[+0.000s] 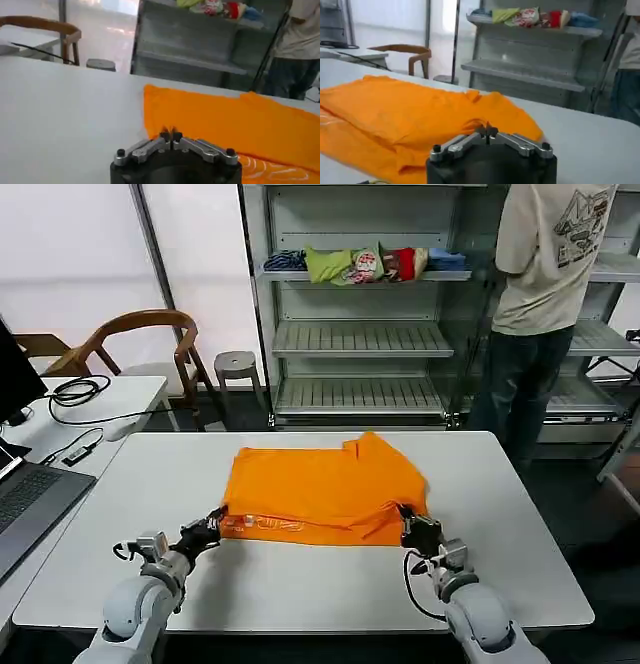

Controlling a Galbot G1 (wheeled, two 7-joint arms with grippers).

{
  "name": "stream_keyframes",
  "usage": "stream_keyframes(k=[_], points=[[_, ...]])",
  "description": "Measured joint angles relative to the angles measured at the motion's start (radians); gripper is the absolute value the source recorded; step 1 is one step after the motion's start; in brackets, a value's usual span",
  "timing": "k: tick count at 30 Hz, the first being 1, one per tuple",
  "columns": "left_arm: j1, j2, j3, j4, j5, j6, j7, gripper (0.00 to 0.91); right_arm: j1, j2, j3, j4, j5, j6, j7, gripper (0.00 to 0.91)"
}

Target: Fold and organize the clothes.

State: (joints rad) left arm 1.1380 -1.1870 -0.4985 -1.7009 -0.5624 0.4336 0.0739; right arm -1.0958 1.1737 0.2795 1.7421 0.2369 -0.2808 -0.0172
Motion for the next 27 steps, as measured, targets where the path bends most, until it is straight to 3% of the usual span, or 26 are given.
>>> stream_keyframes(k=[19, 20, 21, 27], points=[[-0.014, 0.008, -0.003, 0.024, 0.008, -0.004, 0.014, 0.030, 0.041, 0.010, -0.003, -0.048, -0.008, 0.000, 0.003, 0.000], [-0.015, 0.008, -0.002, 0.024, 0.009, -0.004, 0.014, 0.252, 0.044, 0.010, -0.004, -0.050, -0.009, 0.000, 0.002, 0.262], [-0.016, 0.009, -0.001, 0.026, 0.012, -0.005, 0.015, 0.907, 0.046, 0.011, -0.006, -0.052, -0.011, 0.000, 0.002, 0.907], [-0.026, 0.009, 0.005, 0.038, 0.028, -0.008, 0.017, 0.907, 0.064, 0.014, -0.016, -0.068, -0.021, -0.005, 0.009, 0.907]])
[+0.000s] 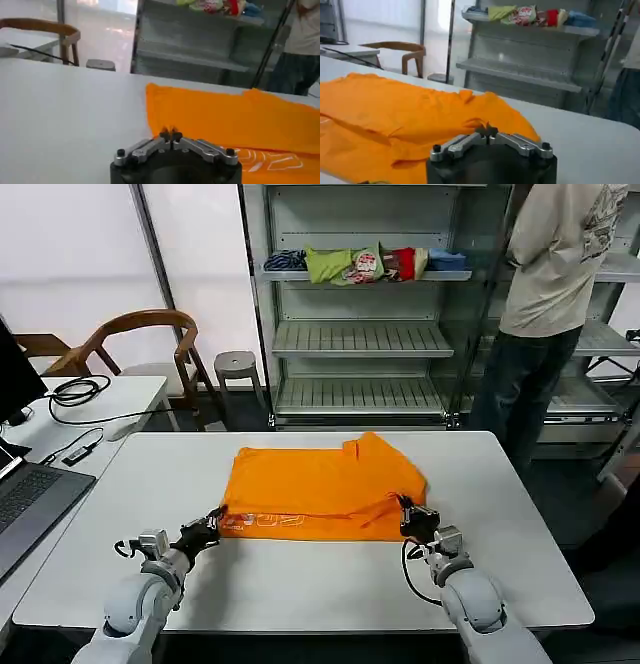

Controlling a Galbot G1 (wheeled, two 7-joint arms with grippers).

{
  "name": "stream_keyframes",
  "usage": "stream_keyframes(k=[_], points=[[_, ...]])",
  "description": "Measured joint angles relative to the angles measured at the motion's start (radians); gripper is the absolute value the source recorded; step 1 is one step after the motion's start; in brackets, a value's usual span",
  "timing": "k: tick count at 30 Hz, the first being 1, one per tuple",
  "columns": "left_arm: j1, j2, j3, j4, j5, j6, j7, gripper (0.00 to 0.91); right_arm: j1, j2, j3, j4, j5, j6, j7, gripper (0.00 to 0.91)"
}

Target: Fold and organize the clothes.

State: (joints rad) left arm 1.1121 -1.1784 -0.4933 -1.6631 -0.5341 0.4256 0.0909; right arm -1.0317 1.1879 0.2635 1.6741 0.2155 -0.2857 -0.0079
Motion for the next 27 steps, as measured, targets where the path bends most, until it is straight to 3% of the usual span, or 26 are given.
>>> stream_keyframes(k=[12, 27], points=[[-0.024, 0.008, -0.015, 0.022, 0.018, -0.023, -0.003, 0.907, 0.028, 0.004, 0.018, -0.023, -0.008, -0.001, 0.025, 0.907], [0.088, 0.043, -0.037, -0.144, 0.026, -0.003, -0.040, 0.907, -0.141, -0.038, 0.122, 0.147, 0.033, -0.022, 0.065, 0.907]])
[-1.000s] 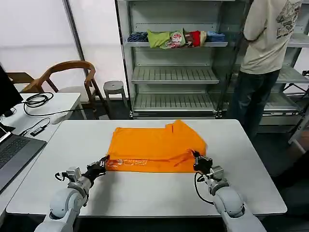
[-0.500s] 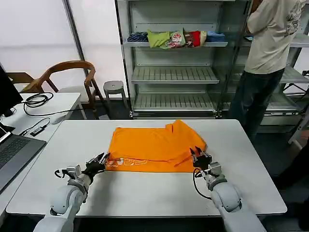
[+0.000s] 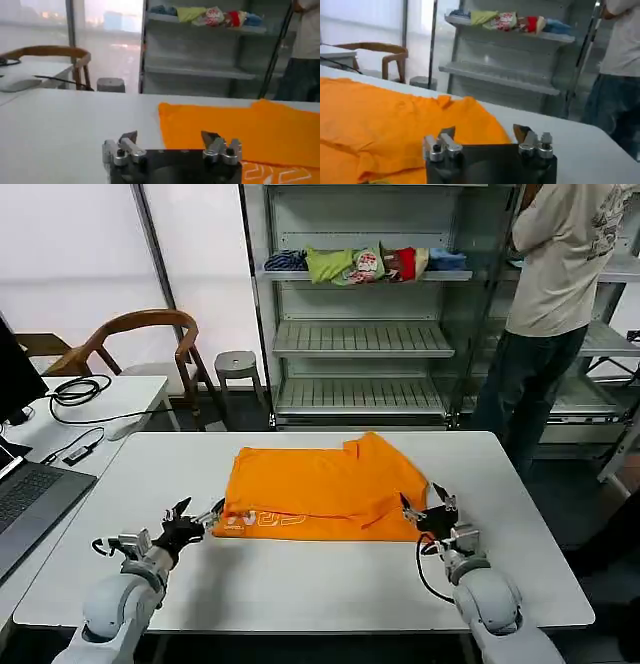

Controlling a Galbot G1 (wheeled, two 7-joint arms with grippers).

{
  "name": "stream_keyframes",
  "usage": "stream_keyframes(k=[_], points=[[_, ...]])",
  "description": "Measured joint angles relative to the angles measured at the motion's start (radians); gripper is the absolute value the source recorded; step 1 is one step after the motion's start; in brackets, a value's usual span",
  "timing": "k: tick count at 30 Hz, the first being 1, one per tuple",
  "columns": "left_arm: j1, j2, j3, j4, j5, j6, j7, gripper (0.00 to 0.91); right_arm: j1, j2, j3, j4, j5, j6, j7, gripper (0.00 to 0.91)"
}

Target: Fold and organize the clothes.

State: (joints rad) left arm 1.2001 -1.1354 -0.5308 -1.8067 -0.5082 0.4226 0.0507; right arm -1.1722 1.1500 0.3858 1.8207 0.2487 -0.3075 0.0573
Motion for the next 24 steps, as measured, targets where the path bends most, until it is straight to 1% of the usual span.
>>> stream_keyframes(k=[6, 11, 24], points=[[0.032, -0.008, 0.027, -0.041, 0.031, 0.041, -0.040, 0.907, -0.069, -0.003, 0.035, 0.036, 0.013, -0.016, 0.020, 0.907], [0.031, -0.012, 0.037, -0.043, 0.041, 0.061, -0.068, 0.907, -0.096, -0.002, 0.039, 0.040, 0.022, -0.029, 0.027, 0.907], [0.012, -0.019, 0.060, -0.007, 0.053, 0.087, -0.104, 0.907, -0.097, 0.009, 0.024, 0.022, 0.031, -0.044, 0.036, 0.907]])
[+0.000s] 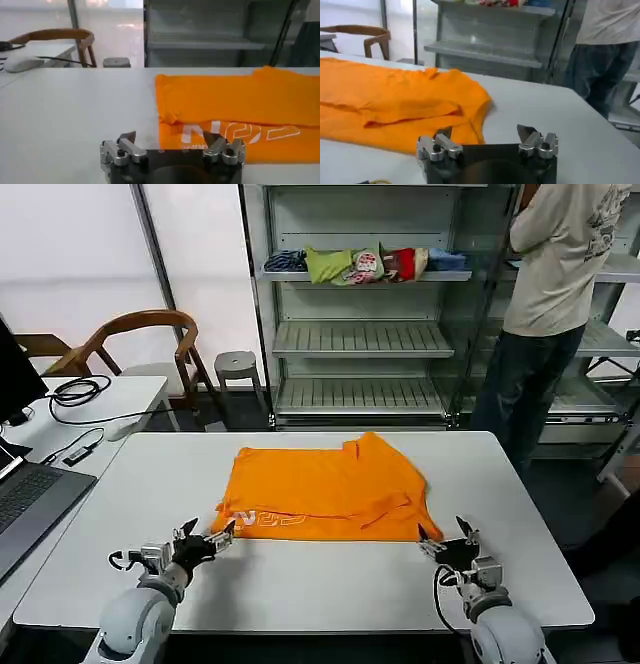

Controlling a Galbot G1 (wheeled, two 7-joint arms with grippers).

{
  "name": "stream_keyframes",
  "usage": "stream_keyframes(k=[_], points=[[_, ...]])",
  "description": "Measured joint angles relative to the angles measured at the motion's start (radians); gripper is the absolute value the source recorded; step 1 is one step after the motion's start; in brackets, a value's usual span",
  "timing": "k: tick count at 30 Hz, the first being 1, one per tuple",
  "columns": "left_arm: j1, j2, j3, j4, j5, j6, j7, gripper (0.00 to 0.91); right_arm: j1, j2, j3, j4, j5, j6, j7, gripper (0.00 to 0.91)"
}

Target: Fold and organize the clothes.

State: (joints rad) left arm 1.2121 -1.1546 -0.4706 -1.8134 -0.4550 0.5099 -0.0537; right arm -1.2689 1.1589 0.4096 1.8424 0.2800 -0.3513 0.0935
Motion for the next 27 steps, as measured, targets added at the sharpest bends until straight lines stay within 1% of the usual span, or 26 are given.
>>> stream_keyframes(k=[7, 8, 9, 10, 11, 17, 27], points=[[-0.022, -0.011, 0.014, 0.031, 0.005, 0.010, -0.011, 0.907, 0.013, 0.001, -0.011, -0.020, 0.003, -0.007, 0.002, 0.907], [-0.024, -0.012, 0.015, 0.034, 0.005, 0.011, -0.011, 0.867, 0.015, 0.001, -0.013, -0.022, 0.005, -0.009, 0.002, 0.816], [-0.025, -0.012, 0.016, 0.035, 0.005, 0.011, -0.011, 0.554, 0.016, 0.001, -0.015, -0.024, 0.006, -0.010, 0.002, 0.524], [-0.026, -0.012, 0.017, 0.037, 0.005, 0.012, -0.012, 0.071, 0.017, 0.001, -0.016, -0.026, 0.008, -0.012, 0.003, 0.000], [-0.026, -0.011, 0.017, 0.038, 0.006, 0.013, -0.013, 0.020, 0.018, 0.001, -0.019, -0.027, 0.010, -0.014, 0.004, 0.000], [-0.024, -0.007, 0.022, 0.041, 0.007, 0.021, -0.018, 0.030, 0.023, 0.001, -0.032, -0.034, 0.025, -0.027, 0.004, 0.000], [-0.021, -0.010, 0.026, 0.045, 0.010, 0.018, -0.004, 0.020, 0.030, 0.008, -0.038, -0.050, 0.040, -0.031, 0.001, 0.000]])
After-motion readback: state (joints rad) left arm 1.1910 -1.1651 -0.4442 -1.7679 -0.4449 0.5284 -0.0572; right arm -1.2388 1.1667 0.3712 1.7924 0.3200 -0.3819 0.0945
